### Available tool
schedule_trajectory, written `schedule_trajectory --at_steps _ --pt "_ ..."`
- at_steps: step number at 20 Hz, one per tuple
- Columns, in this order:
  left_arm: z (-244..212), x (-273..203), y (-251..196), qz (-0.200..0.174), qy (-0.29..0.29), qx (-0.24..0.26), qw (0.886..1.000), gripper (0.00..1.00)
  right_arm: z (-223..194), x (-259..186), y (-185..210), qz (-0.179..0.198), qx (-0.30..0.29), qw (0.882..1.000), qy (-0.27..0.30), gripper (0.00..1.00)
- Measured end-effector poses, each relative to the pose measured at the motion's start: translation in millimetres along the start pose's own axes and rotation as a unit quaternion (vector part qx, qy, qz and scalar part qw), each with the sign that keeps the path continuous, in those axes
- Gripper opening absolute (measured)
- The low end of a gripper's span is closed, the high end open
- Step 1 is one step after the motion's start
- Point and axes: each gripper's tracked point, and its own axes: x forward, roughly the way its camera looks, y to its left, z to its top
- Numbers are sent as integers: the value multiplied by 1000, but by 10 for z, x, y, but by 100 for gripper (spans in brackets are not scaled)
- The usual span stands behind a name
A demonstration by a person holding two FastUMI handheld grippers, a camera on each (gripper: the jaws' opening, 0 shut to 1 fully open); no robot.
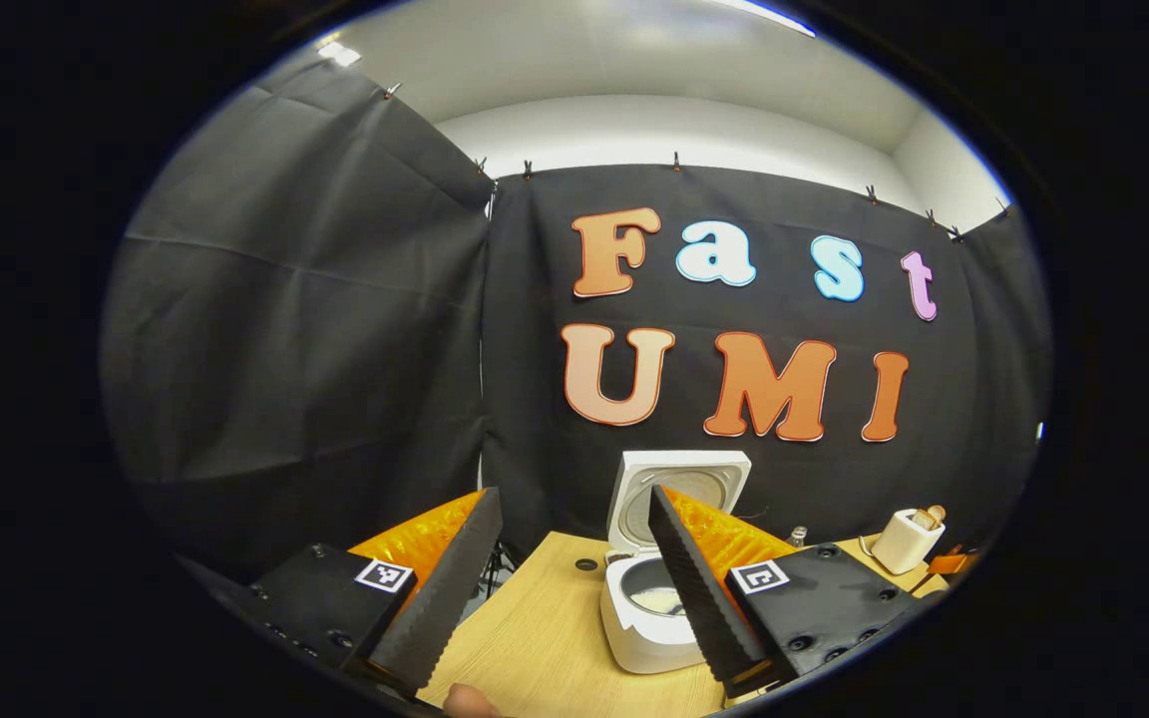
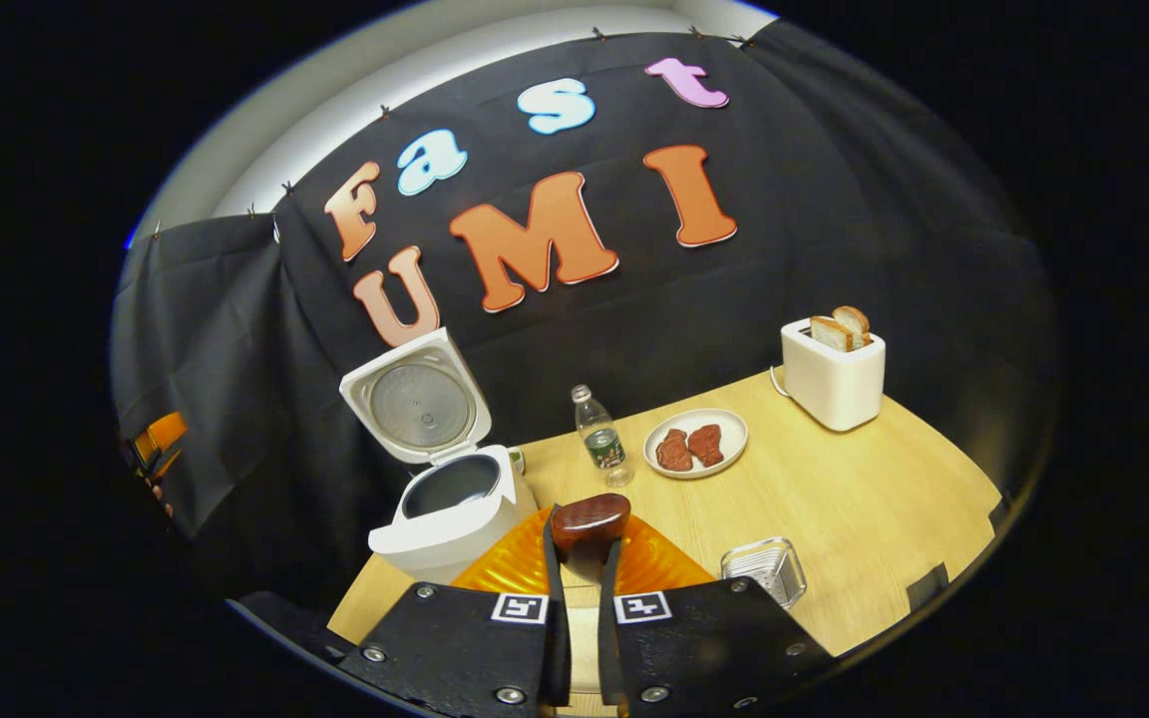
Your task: Close the left gripper, press the button to open the rice cooker; take a wooden spoon from the chopstick holder with the right hand, scoop a spoonful of rice and pour it into the rice cooker, then put the wooden spoon back into the chopstick holder.
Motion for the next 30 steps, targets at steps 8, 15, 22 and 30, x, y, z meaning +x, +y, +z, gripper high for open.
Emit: schedule_trajectory --at_steps 8,15,22,30 --pt "-102 47 160 3 13 21 1000 97 -858 154 0 -54 -104 991 69 10" --pt "-230 119 119 -4 27 23 999 100 -1254 256 213 -35 -22 994 98 10" --pt "-249 197 101 -7 30 18 999 100 -1268 416 172 -25 155 984 87 10" --pt "-275 258 64 -13 35 14 999 100 -1335 507 -183 -11 357 930 83 10"
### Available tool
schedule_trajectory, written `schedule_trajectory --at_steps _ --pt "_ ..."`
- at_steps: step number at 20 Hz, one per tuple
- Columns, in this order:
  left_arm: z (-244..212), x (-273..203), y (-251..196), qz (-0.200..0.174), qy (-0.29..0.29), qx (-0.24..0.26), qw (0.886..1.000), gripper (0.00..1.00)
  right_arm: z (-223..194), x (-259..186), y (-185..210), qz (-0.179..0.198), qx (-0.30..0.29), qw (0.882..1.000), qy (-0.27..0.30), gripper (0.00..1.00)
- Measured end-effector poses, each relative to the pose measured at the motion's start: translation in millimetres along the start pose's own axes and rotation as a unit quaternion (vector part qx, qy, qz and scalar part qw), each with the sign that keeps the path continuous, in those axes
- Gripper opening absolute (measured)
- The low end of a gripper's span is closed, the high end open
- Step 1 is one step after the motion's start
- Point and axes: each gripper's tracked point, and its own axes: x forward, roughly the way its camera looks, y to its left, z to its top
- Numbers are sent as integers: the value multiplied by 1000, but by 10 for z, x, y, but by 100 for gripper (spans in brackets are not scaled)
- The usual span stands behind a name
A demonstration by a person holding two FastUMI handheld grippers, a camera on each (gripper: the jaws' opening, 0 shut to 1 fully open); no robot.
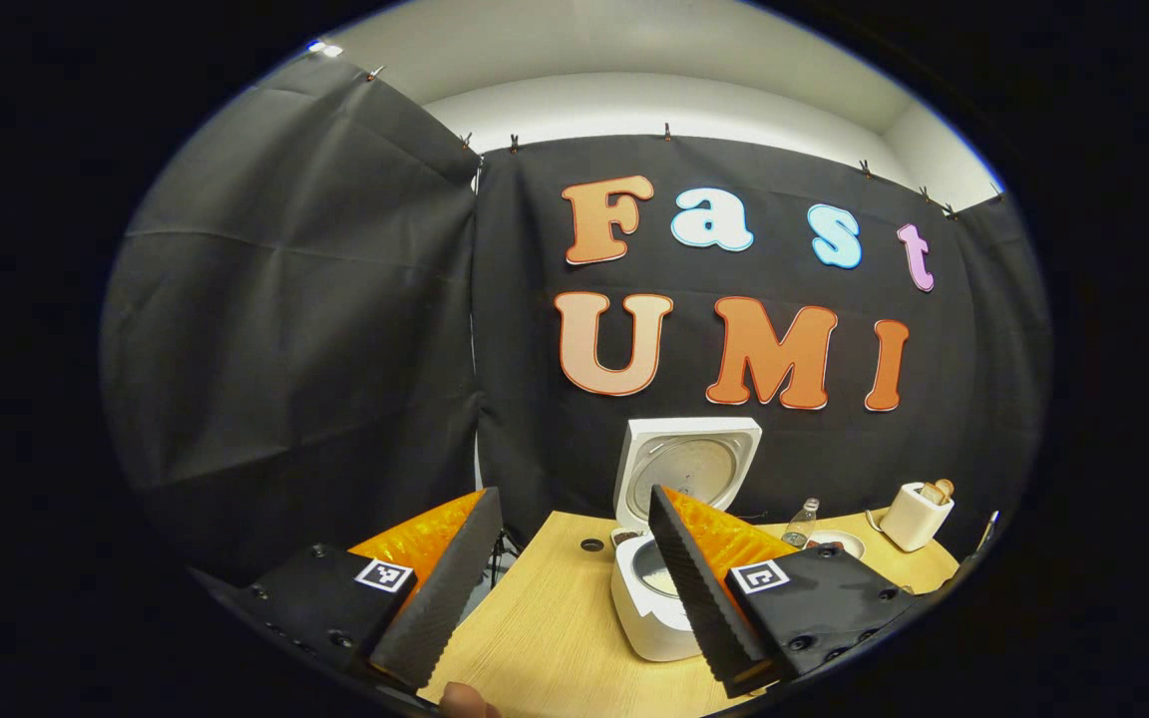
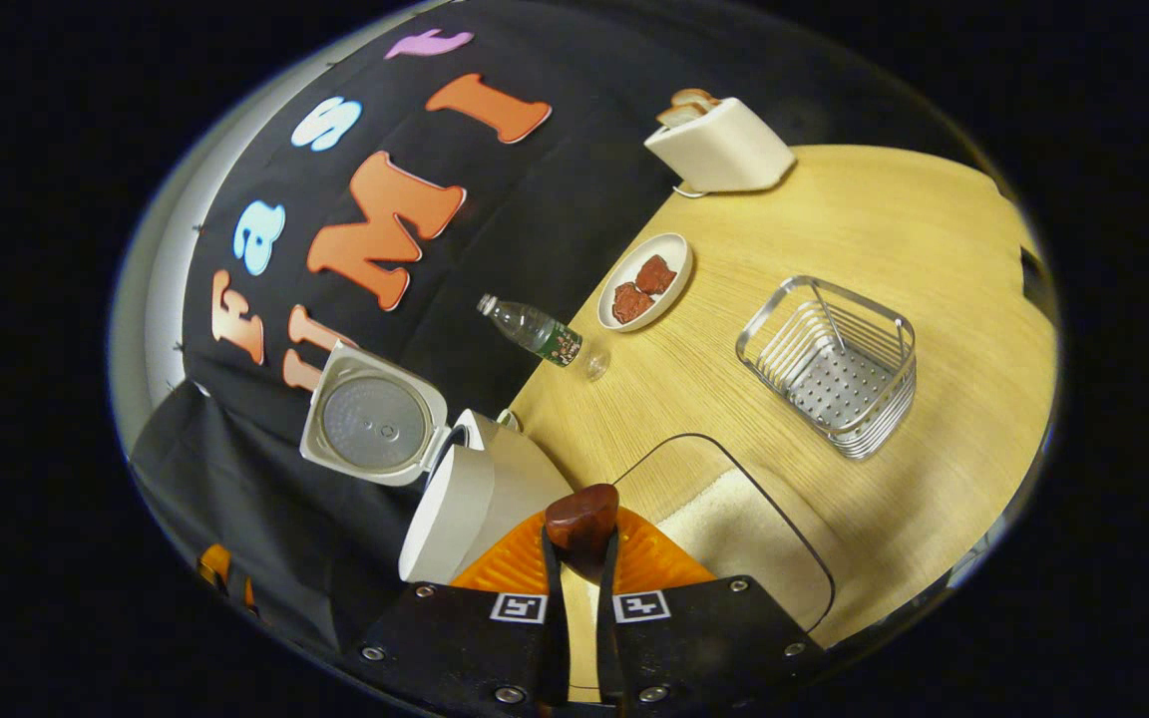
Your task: Close the left gripper, press the button to open the rice cooker; take a wooden spoon from the chopstick holder with the right hand, scoop a spoonful of rice and pour it into the rice cooker, then put the wooden spoon back into the chopstick holder.
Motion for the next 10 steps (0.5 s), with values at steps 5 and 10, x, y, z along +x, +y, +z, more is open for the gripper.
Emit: schedule_trajectory --at_steps 5,10 --pt "24 18 -19 1 -2 3 1000 100 64 -26 -248 11 107 994 7 10" --pt "29 56 -93 -3 -5 3 1000 100 309 -163 -261 13 140 990 -11 10"
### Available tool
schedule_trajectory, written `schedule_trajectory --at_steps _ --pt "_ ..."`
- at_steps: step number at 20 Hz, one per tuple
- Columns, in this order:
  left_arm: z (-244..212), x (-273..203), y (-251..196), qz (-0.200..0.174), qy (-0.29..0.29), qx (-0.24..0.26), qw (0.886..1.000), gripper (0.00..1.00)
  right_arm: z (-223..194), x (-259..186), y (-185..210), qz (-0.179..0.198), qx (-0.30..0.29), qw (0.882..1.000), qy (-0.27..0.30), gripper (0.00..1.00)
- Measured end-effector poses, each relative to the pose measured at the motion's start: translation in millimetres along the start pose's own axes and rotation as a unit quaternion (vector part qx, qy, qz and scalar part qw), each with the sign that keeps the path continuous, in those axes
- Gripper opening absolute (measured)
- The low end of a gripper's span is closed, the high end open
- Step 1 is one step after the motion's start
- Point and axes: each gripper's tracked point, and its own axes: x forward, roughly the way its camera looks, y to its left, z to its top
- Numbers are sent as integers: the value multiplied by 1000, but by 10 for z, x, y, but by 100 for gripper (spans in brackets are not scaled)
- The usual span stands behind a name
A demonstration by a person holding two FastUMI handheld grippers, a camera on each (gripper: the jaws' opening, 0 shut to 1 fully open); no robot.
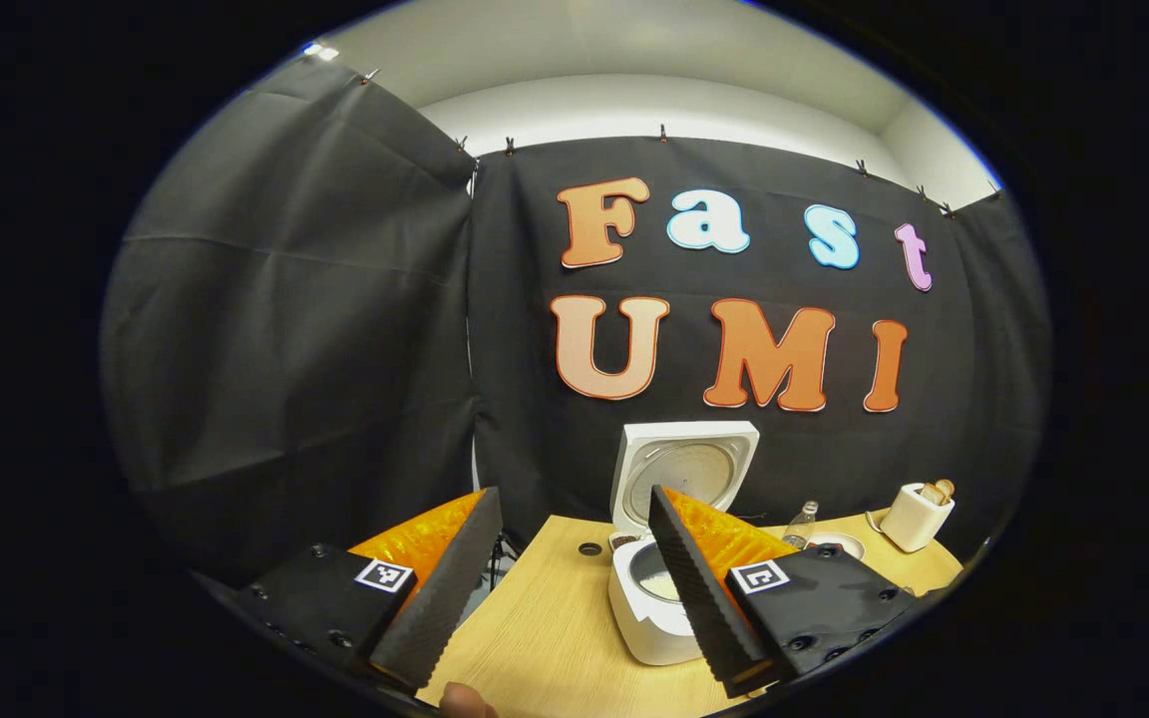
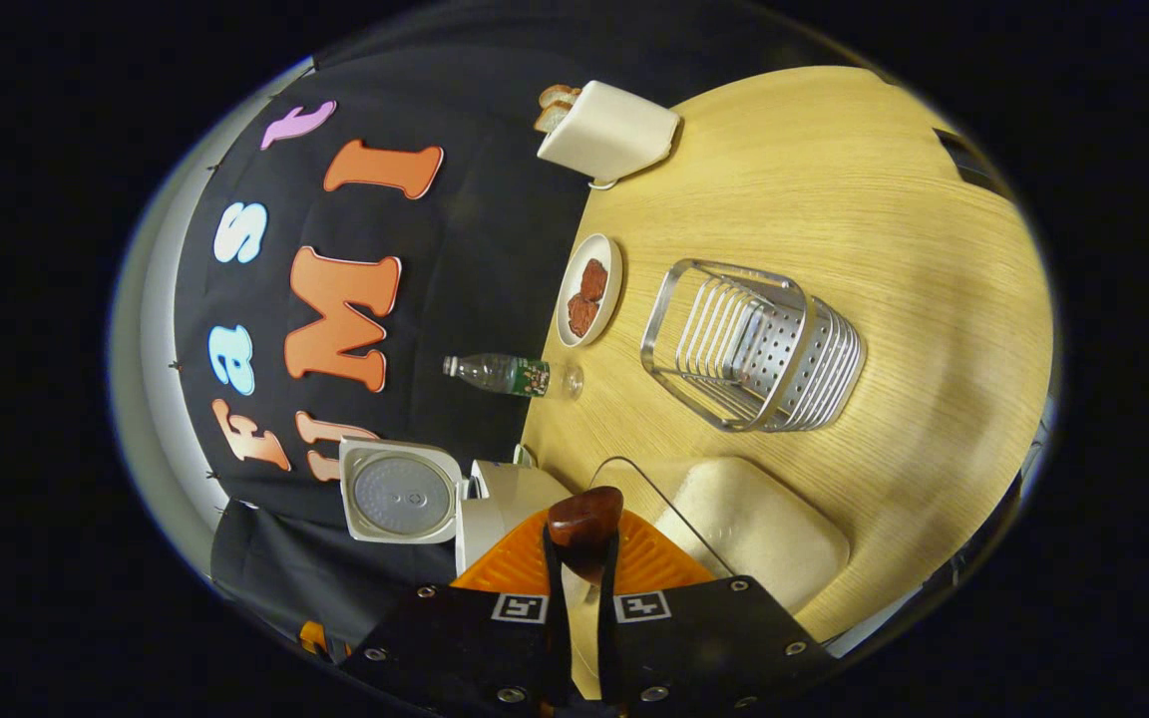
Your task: Close the left gripper, press the button to open the rice cooker; take a wooden spoon from the chopstick holder with the right hand, scoop a spoonful of rice and pour it into the rice cooker, then put the wooden spoon back into the chopstick holder.
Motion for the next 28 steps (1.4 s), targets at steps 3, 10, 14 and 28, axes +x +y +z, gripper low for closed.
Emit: schedule_trajectory --at_steps 3,10,14,28 --pt "5 37 -26 -3 -1 -4 1000 100 130 -60 173 17 25 1000 -8 10" --pt "3 146 15 5 -1 -3 1000 100 153 -2 676 56 84 995 1 10" --pt "7 215 77 12 -2 1 1000 97 116 121 1033 77 96 992 13 10" --pt "-105 470 368 38 9 -5 999 100 -46 1016 2378 124 72 989 30 10"
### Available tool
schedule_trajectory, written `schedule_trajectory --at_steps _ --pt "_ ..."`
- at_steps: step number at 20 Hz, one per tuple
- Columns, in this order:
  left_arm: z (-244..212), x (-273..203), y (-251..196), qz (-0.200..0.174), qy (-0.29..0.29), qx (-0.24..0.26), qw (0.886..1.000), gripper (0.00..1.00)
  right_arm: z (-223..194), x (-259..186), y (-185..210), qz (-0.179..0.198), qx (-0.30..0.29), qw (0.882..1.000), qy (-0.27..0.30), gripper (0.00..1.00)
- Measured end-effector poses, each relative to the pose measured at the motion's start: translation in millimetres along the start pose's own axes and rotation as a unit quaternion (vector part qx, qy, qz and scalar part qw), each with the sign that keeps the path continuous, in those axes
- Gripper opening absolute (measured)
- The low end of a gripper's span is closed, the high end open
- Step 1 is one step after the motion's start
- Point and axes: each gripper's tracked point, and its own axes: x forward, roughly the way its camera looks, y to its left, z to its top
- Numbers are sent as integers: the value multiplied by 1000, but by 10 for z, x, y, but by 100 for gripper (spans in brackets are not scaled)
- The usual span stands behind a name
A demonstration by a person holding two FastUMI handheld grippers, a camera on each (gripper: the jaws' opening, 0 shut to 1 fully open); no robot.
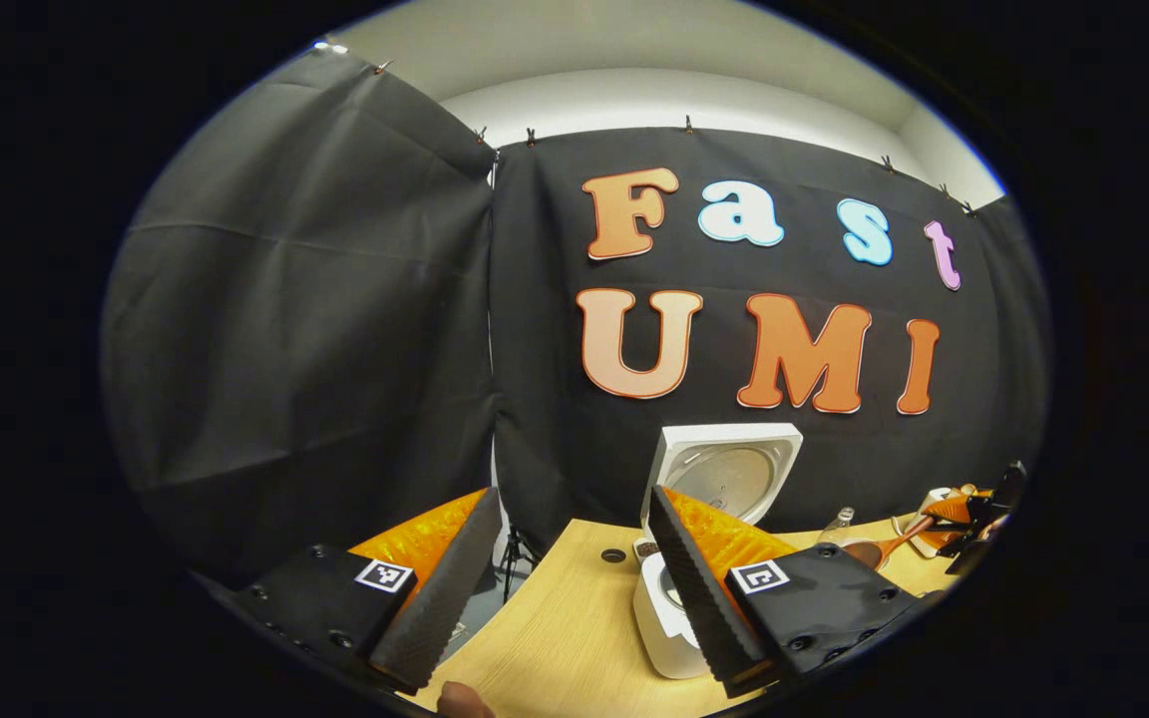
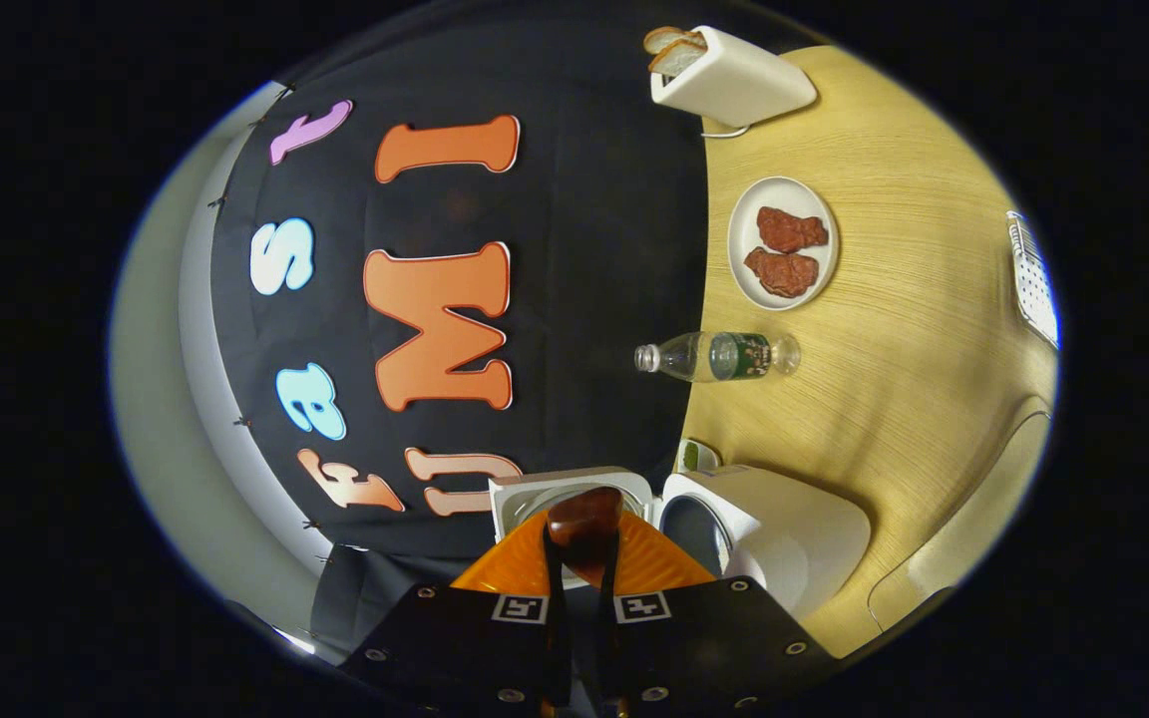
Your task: Close the left gripper, press the button to open the rice cooker; take a wooden spoon from the chopstick holder with the right hand, scoop a spoonful of rice and pour it into the rice cooker, then put the wooden spoon back into the chopstick holder.
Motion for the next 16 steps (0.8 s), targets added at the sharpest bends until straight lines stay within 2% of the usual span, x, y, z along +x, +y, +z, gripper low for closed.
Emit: schedule_trajectory --at_steps 8,16 --pt "-134 113 64 -5 17 -16 1000 100 -207 600 380 1 -88 996 -2 10" --pt "-215 139 73 -15 24 -20 999 100 -269 827 696 -4 -220 975 -28 10"
